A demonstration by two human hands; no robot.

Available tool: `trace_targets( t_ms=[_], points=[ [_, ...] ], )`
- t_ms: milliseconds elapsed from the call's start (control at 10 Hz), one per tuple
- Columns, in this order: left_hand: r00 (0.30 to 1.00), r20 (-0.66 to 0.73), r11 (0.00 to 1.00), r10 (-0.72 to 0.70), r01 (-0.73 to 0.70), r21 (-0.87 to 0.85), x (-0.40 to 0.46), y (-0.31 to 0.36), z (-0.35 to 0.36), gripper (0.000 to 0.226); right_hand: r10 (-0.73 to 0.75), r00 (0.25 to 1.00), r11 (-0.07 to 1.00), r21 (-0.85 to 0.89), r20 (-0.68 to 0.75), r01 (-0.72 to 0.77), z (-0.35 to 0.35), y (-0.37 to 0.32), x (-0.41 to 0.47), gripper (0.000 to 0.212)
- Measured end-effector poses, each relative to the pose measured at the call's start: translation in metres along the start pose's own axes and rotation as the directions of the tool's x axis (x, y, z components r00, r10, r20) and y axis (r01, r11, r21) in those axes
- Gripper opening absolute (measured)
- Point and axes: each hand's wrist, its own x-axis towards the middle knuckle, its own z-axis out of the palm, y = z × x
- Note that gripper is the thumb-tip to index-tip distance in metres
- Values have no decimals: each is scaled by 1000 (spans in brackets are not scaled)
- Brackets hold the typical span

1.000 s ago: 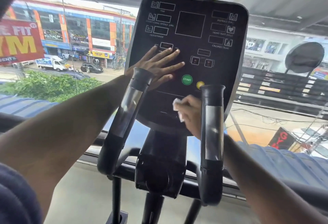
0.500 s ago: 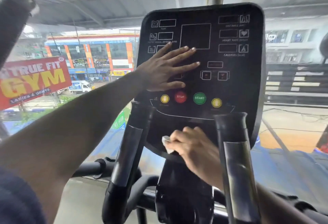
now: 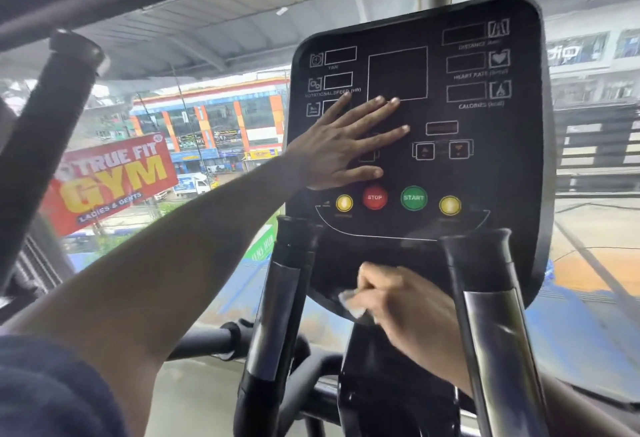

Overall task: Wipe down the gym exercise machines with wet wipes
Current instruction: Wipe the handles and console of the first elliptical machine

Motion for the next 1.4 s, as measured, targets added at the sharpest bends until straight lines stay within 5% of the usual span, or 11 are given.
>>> trace_targets(
  t_ms=[300,500,600,700,800,900,1100,1200,1300,1400],
  points=[
    [1000,-11,1000,-10,9,-11,-2,1,0,71,-84,987,995,-61,-134,76,20,-9,45,13],
    [1000,-9,1000,-10,10,-14,-2,2,-3,69,-257,966,966,23,39,256,13,0,24,28],
    [1000,-2,1000,-15,15,-13,-3,2,-3,68,-144,989,986,88,15,142,6,4,10,38],
    [998,41,999,-49,49,-12,-3,9,-6,69,134,990,959,257,-53,-116,32,81,-8,27],
    [993,80,994,-87,93,-64,-10,15,-14,72,235,971,950,217,-34,-223,50,129,-24,12],
    [932,16,891,-361,350,-290,-58,24,-37,73,157,976,853,476,153,-212,41,156,-15,19],
    [598,-244,624,-763,585,-519,-178,97,-96,64,59,995,958,286,-86,-32,-80,61,34,30],
    [576,-222,587,-787,589,-556,-202,155,-111,69,-70,992,994,71,-107,78,-85,45,58,23],
    [644,-116,575,-756,570,-587,-205,230,-108,74,-257,965,955,-142,41,260,-77,24,88,7],
    [636,-149,592,-757,571,-569,-202,243,-101,74,-366,909,860,-301,198,411,-76,-4,100,6]
  ],
)
